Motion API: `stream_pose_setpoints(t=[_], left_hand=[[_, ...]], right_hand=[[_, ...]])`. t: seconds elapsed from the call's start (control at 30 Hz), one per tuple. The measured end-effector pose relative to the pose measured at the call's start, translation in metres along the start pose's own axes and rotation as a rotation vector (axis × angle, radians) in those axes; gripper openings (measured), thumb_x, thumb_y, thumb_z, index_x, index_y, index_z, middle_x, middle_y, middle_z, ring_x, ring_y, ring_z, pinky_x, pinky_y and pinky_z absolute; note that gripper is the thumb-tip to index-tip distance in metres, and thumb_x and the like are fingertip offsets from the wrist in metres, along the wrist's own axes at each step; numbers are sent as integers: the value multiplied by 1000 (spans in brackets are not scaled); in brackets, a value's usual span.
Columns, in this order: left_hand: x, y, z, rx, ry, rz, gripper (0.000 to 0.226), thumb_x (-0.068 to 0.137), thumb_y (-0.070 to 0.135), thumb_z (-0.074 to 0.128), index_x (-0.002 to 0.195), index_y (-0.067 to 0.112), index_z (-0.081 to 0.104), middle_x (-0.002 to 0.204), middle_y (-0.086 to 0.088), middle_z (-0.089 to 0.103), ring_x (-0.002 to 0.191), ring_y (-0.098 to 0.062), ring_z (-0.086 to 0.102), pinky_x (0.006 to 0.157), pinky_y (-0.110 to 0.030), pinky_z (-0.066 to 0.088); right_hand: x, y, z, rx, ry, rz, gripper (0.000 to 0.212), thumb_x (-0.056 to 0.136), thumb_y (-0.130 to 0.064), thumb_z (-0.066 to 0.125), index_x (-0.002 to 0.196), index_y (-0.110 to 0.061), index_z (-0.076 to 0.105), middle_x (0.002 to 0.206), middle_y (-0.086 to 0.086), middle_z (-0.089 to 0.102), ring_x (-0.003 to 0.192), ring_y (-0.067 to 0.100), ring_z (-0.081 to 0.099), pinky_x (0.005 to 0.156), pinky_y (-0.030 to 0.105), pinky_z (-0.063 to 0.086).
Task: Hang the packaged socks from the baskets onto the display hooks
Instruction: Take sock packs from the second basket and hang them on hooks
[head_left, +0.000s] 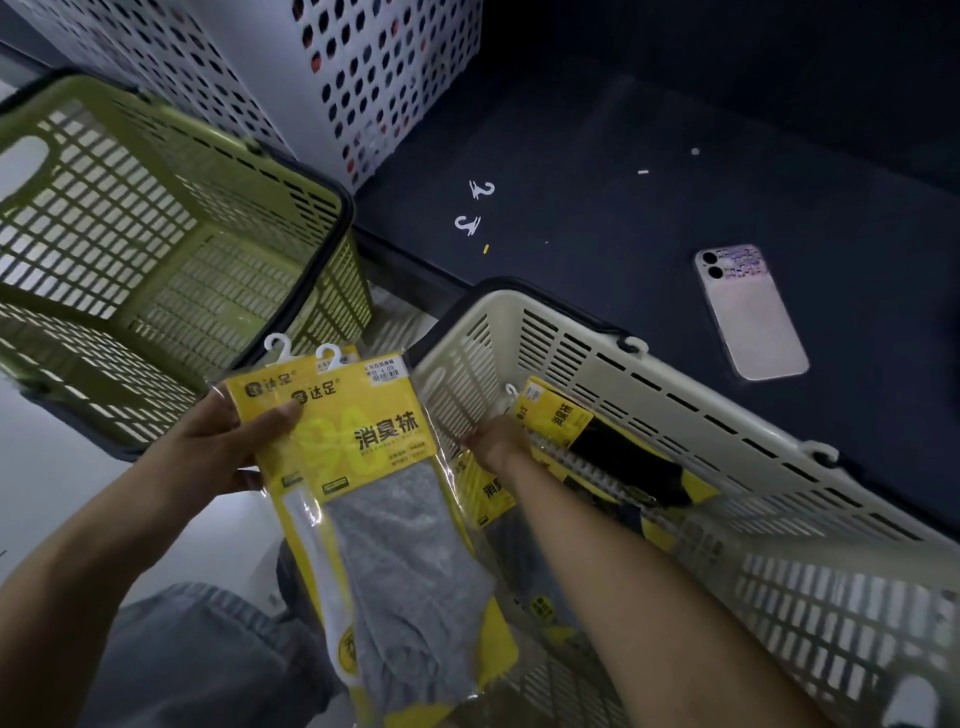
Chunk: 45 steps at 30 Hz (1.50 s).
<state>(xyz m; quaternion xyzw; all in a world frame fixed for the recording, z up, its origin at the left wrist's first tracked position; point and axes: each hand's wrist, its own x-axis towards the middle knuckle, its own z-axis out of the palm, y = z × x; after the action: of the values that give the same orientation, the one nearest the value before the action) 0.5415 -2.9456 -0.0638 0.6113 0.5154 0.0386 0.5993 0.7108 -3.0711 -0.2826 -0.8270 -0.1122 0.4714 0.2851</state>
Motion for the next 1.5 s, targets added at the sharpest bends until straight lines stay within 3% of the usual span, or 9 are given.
stream_pose_setpoints(t=[0.17, 0.4, 0.6, 0.7, 0.8, 0.97, 1.13, 1.33, 1.5], left_hand=[[6, -8, 2, -29, -9, -5, 16, 91, 15, 52, 99, 26, 60, 95, -3, 70, 81, -22, 67, 52, -29, 55], [7, -21, -2, -46, 1, -4, 16, 85, 22, 58, 98, 29, 63, 88, 3, 75, 71, -13, 72, 51, -26, 57], [0, -8, 4, -6, -45, 58, 15, 80, 27, 58, 94, 29, 62, 82, 8, 75, 69, -11, 72, 57, -30, 53], [-4, -2, 8, -16, -25, 71, 11, 87, 20, 56, 93, 25, 63, 83, 3, 74, 72, -14, 70, 56, -29, 53], [-6, 4, 10, -28, -45, 104, 11, 88, 20, 56, 95, 25, 63, 81, 7, 75, 66, -8, 70, 51, -21, 54], [-15, 24, 18, -168, -85, 128, 13, 92, 24, 53, 96, 21, 65, 85, 2, 76, 66, -10, 71, 62, -30, 51], [-36, 68, 45, -314, -94, 215, 22, 92, 35, 54, 85, 21, 69, 74, 9, 75, 58, -3, 69, 42, -13, 48], [-89, 129, 129, -261, -256, 478, 28, 94, 34, 49, 97, 14, 70, 87, 7, 75, 83, -7, 70, 71, -20, 56], [-152, 155, 180, -205, -471, 461, 59, 75, 75, 34, 98, 34, 69, 93, 18, 74, 87, 1, 68, 80, -25, 49]], right_hand=[[0, 4, 6, 2, 37, -23, 30, 91, -25, 61, 112, -5, 68, 118, 15, 67, 109, 30, 62, 92, 39, 51], [1, 8, -21, 148, 62, -83, 23, 95, -15, 57, 102, 2, 71, 110, 16, 68, 90, 21, 61, 63, 17, 38], [-11, 27, -28, 159, 26, -212, 19, 91, -10, 61, 101, 2, 71, 109, 18, 68, 102, 25, 63, 69, 15, 45], [-23, 36, -36, 138, -6, -266, 17, 89, -8, 63, 93, 8, 69, 99, 25, 69, 99, 37, 64, 85, 35, 50], [-46, 43, -49, 117, 31, -332, 17, 91, -10, 61, 90, 5, 70, 93, 19, 71, 93, 31, 67, 79, 31, 50], [-108, 34, -100, 195, 188, -435, 10, 87, -15, 68, 82, -9, 74, 81, 2, 74, 78, 15, 69, 72, 27, 51], [-199, 11, -194, 320, 404, -546, 16, 85, -13, 69, 71, -21, 73, 67, -7, 73, 61, 2, 65, 57, 15, 47], [-307, -28, -260, 489, 636, -662, 16, 88, -17, 65, 75, -18, 74, 73, 5, 75, 62, 19, 65, 56, 26, 51], [-361, -49, -282, 686, 823, -733, 14, 89, -13, 63, 78, -16, 72, 75, 1, 76, 65, 8, 69, 58, 15, 52]])
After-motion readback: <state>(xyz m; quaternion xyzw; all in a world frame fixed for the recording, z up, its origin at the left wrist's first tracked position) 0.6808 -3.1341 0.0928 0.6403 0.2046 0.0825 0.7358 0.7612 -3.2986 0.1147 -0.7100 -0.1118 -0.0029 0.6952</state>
